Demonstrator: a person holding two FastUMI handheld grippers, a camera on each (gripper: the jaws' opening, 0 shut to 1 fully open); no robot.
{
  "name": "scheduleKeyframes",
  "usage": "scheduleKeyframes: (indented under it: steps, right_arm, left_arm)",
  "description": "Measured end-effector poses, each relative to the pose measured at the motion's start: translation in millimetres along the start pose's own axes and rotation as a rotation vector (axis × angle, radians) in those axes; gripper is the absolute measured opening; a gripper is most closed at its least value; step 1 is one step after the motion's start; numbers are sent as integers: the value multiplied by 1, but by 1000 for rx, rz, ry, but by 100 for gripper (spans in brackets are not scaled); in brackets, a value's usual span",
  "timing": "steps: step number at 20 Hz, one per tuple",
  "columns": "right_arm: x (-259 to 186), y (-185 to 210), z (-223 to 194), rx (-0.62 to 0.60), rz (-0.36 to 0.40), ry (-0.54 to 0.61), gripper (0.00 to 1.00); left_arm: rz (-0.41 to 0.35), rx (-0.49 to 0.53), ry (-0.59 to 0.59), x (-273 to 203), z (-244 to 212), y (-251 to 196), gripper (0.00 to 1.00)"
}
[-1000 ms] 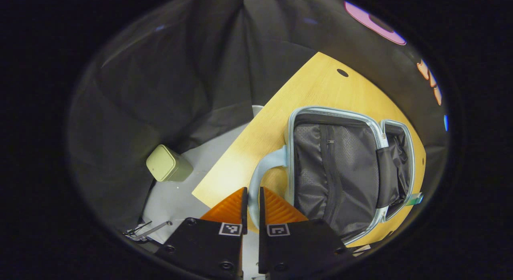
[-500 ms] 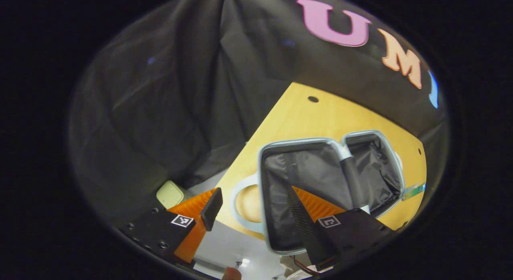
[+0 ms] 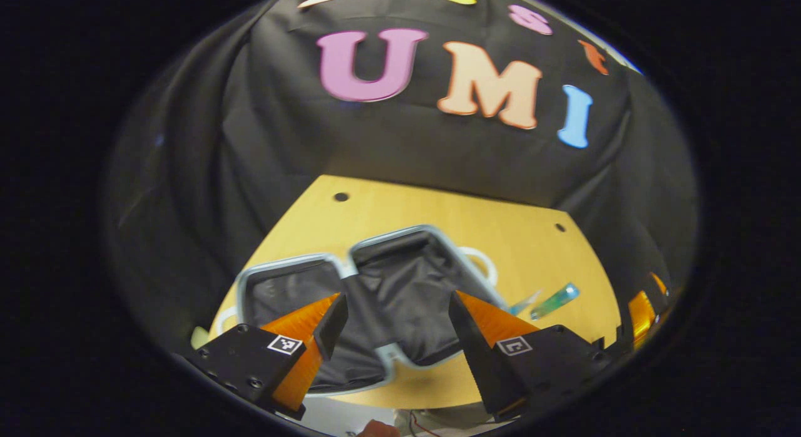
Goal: First open the suitcase, pack the skin care products into it, and then close the suitcase.
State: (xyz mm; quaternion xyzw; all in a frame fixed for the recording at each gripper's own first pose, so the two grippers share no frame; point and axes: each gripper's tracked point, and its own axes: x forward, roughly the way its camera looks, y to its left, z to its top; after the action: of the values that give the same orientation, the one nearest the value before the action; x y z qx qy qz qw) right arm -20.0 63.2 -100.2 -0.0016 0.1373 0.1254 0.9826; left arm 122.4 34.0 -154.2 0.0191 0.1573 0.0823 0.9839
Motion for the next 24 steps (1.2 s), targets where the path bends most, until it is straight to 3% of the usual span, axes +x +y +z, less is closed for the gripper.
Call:
scheduleKeyframes:
  steps: [6, 10, 21, 23, 24]
  right_arm:
    - [13, -27, -22, 3, 24, 43, 99]
    - [30, -41, -36, 21, 36, 58, 99]
    - [49, -75, -93, 5, 21, 121, 100]
    - [46, -82, -102, 1, 12, 135, 100]
    - [45, -85, -106, 2, 7, 140, 100]
  left_arm:
    - [-194, 45, -131, 43, 13, -141, 96]
    - [-254, 47, -137, 79, -8, -194, 96]
    - [-180, 52, -89, 147, -79, -216, 96]
    - [-168, 56, -74, 151, -89, -218, 95]
    - [-165, 56, -66, 152, -93, -220, 89]
